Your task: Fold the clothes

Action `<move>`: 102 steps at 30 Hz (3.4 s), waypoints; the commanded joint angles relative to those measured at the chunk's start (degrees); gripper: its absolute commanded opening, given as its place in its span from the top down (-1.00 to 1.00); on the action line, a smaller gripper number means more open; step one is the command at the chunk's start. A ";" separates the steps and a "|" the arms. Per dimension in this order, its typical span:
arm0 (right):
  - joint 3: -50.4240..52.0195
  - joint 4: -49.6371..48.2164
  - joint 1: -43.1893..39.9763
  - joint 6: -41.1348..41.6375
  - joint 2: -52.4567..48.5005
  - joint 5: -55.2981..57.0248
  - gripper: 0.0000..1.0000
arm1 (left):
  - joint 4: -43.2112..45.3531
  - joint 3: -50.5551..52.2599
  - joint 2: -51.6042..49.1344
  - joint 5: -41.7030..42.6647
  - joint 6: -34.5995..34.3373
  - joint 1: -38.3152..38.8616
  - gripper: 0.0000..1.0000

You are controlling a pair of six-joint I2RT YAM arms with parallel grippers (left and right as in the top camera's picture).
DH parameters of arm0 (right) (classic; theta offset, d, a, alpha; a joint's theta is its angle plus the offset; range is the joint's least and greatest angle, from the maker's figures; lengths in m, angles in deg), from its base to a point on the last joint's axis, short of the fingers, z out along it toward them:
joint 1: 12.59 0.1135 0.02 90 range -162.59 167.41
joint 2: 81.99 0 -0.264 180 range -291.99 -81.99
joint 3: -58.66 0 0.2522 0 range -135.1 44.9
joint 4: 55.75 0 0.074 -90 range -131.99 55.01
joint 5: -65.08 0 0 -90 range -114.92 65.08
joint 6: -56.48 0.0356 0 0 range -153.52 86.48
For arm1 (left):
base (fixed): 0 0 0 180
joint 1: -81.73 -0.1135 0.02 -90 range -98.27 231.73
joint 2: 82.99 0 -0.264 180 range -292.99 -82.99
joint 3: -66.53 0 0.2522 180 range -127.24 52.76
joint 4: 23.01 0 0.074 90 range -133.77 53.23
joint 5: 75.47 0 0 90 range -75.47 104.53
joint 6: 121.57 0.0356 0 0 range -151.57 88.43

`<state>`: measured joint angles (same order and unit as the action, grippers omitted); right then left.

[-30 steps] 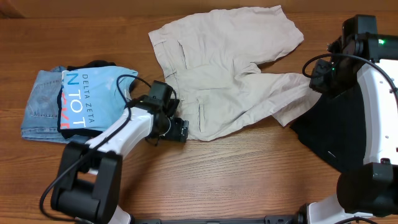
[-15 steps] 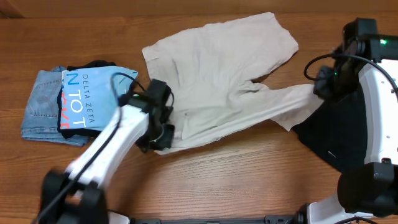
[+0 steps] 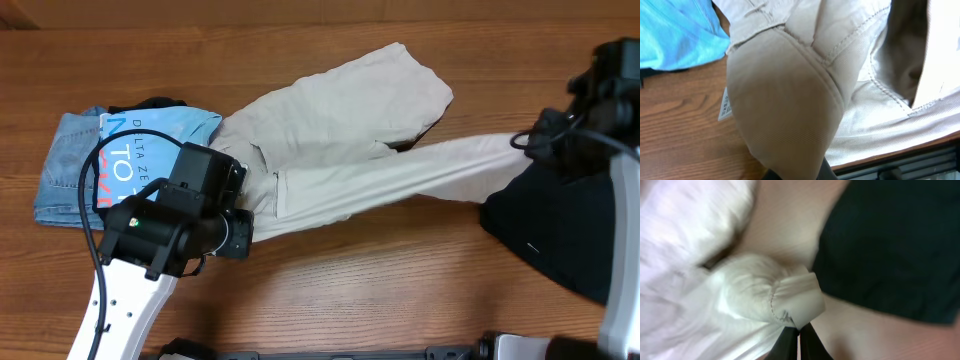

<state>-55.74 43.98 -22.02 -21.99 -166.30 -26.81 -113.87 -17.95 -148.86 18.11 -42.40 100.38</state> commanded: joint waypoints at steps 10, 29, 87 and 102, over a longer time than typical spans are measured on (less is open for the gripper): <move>-0.61 -29.22 3.98 0.31 -16.39 -12.02 0.92 | 6.01 -0.70 -8.33 -12.24 1.18 -1.18 0.88; -0.70 -60.00 5.64 -2.05 -39.30 -21.46 -0.69 | 25.75 -6.21 -32.70 -26.99 -8.50 -5.53 -0.87; 13.57 -27.89 -4.79 -2.99 -20.39 -22.23 0.16 | 50.58 -7.17 -48.46 -3.17 37.92 10.19 0.92; 19.02 -46.75 3.37 0.57 -30.60 -21.75 0.70 | 45.57 -19.08 -51.06 -6.12 12.28 4.68 0.15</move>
<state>-39.02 -0.15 -18.52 -24.02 -191.77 -48.65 -66.12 -36.27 -200.60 -0.34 -30.01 103.53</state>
